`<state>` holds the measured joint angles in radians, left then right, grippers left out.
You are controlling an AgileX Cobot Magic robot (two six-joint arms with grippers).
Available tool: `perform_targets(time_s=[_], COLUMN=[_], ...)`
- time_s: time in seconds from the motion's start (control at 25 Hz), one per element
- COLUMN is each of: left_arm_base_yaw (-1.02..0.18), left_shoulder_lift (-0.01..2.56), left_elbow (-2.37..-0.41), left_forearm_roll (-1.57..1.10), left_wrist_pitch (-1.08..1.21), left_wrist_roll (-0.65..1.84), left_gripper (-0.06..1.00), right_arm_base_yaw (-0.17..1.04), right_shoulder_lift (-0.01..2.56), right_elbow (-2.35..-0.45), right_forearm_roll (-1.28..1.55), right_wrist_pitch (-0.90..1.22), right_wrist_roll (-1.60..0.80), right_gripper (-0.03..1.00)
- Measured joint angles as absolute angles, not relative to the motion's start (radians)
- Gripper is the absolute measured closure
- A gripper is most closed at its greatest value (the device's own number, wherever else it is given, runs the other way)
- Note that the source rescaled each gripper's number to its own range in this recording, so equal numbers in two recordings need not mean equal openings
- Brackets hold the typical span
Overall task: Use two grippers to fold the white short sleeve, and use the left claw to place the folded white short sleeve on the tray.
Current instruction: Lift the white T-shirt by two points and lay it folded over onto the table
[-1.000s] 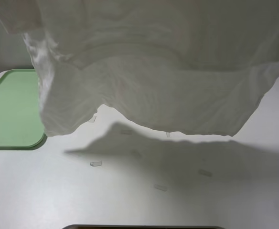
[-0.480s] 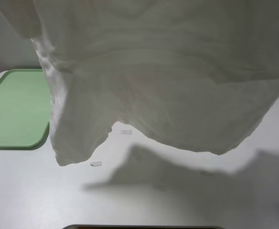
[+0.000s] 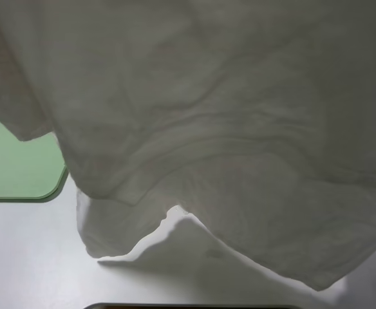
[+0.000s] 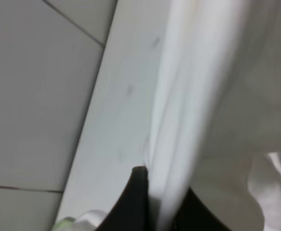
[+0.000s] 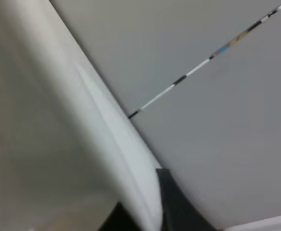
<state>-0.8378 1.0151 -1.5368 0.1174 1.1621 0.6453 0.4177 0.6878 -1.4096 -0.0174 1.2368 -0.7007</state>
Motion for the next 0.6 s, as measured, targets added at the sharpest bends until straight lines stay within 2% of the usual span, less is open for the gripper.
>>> perform_targets(time_s=[0.32,0.48,0.6], left_arm_base_yaw=[-0.838,-0.838,-0.837], left_shoulder_lift=[1.043,1.174,1.293], left_elbow=[-1.528,-1.527,-1.527], left_forearm_roll=[0.195,0.319,0.419], left_wrist_pitch=[1.162,1.161,1.160], left_wrist_roll=[0.614,0.614,0.628], left_gripper=[0.94,0.94,0.94], right_arm_base_yaw=[0.418,0.418,0.418], right_shoulder_lift=[0.742,0.879,0.989], right_elbow=[-1.376,-1.228,-1.118], right_forearm_roll=[-0.098,-0.290,-0.356], right_wrist_pitch=[1.231,1.177,1.048], right_wrist_roll=[-0.683,-0.683,-0.682], right_gripper=[0.97,0.97,0.97])
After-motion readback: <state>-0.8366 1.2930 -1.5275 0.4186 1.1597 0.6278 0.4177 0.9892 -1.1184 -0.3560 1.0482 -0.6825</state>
